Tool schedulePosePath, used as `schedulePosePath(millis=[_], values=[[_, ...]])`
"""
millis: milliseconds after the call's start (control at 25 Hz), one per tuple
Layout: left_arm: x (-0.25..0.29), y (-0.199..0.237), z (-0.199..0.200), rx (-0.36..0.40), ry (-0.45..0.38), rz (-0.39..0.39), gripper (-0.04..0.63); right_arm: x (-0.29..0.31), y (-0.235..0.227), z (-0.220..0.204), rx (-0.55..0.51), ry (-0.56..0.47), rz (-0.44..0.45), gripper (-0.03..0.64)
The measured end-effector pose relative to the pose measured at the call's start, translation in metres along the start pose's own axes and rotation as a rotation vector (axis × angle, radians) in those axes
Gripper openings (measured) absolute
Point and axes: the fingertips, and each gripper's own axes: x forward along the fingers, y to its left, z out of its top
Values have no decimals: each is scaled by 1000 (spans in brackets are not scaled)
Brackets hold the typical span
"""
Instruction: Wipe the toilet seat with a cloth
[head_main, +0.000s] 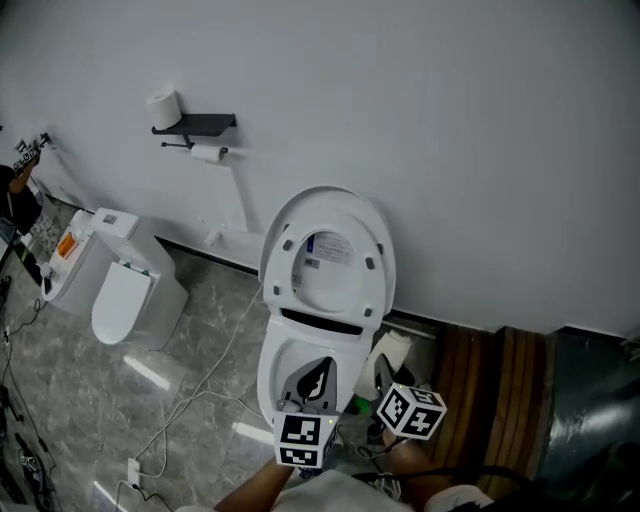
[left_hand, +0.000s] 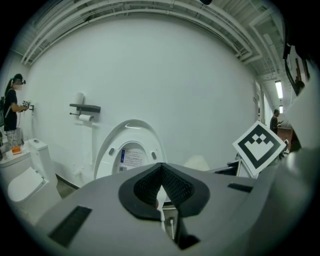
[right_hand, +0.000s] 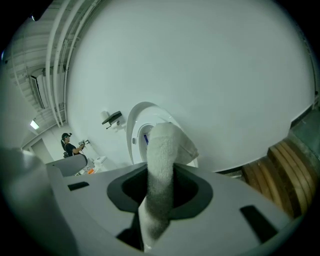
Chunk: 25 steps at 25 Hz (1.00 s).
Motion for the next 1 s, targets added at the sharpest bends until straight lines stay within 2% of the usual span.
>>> schedulePosePath(millis=[400,640,1000], values=[[35,19,-5,18,22,-15,-5,73,17,40,-66,-37,61,100],[63,30,-10,21,4,-8,-6,119,27,69,-84,-89,92,100],[90,50,-48,-17,41,14,-5,174,32,110,-103,-156,112,100]])
